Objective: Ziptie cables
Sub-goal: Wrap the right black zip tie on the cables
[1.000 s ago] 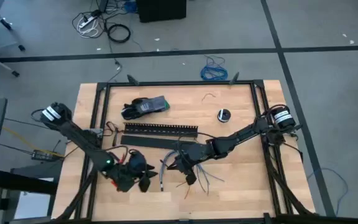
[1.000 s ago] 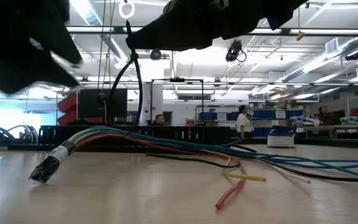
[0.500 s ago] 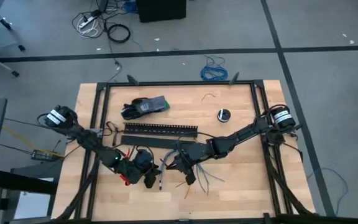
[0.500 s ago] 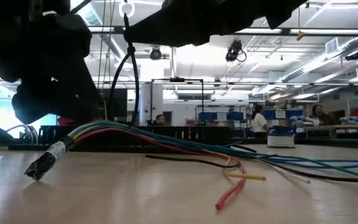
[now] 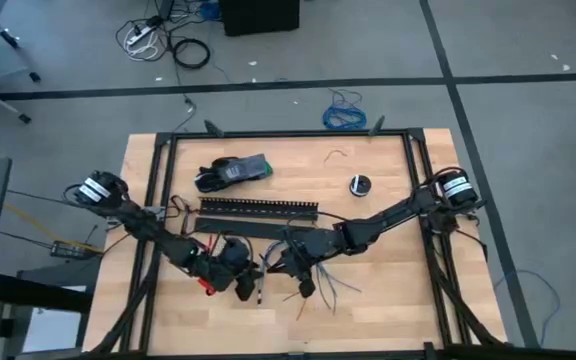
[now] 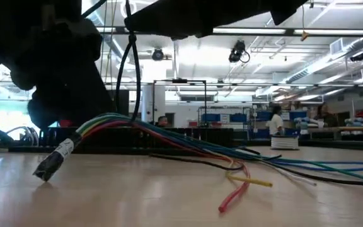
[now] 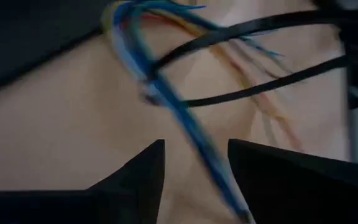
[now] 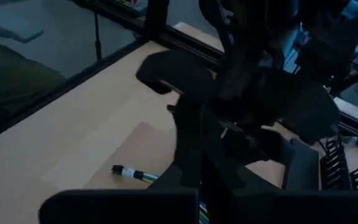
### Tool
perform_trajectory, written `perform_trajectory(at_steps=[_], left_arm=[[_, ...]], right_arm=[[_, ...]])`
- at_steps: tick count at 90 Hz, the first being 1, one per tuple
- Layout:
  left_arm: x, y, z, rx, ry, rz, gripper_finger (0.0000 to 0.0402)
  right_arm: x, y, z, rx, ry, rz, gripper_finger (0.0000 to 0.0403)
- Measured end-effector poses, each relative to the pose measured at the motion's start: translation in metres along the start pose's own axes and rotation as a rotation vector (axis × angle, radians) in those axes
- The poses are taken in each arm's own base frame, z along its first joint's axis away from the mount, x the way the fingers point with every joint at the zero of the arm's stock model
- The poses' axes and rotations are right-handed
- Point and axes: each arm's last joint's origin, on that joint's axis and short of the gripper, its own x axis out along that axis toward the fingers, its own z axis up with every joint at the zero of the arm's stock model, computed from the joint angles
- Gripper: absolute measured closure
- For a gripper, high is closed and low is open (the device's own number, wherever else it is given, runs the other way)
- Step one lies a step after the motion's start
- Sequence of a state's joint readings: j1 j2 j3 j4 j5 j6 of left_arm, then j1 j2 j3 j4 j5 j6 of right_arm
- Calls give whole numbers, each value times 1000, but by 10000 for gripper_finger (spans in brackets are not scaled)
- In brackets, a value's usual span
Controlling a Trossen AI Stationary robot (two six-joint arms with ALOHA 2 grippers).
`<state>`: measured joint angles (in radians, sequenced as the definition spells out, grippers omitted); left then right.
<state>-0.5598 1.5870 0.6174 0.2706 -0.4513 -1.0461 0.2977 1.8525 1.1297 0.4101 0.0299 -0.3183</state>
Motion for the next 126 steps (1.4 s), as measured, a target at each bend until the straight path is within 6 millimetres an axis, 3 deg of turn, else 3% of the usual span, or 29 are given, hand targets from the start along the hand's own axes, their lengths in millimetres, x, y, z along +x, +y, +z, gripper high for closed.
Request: perform_trajectory(at_steps=[41, 51, 68, 100, 126], left_arm=[[9, 3, 4, 64, -2, -11, 241], [9, 3, 3, 76, 8, -15, 280], [9, 2, 3, 121, 18, -34, 389], [3, -2, 5, 187, 98, -112, 399], [-8, -10, 15, 347, 216, -113, 400]], right_arm=[[0, 0, 0, -14, -4, 1, 403], [0, 0, 0, -14, -4, 1, 403], [0, 0, 0, -9, -1, 2, 403], [0, 4, -1, 119, 7, 52, 403], [-2, 30, 11, 205, -48, 146, 403]])
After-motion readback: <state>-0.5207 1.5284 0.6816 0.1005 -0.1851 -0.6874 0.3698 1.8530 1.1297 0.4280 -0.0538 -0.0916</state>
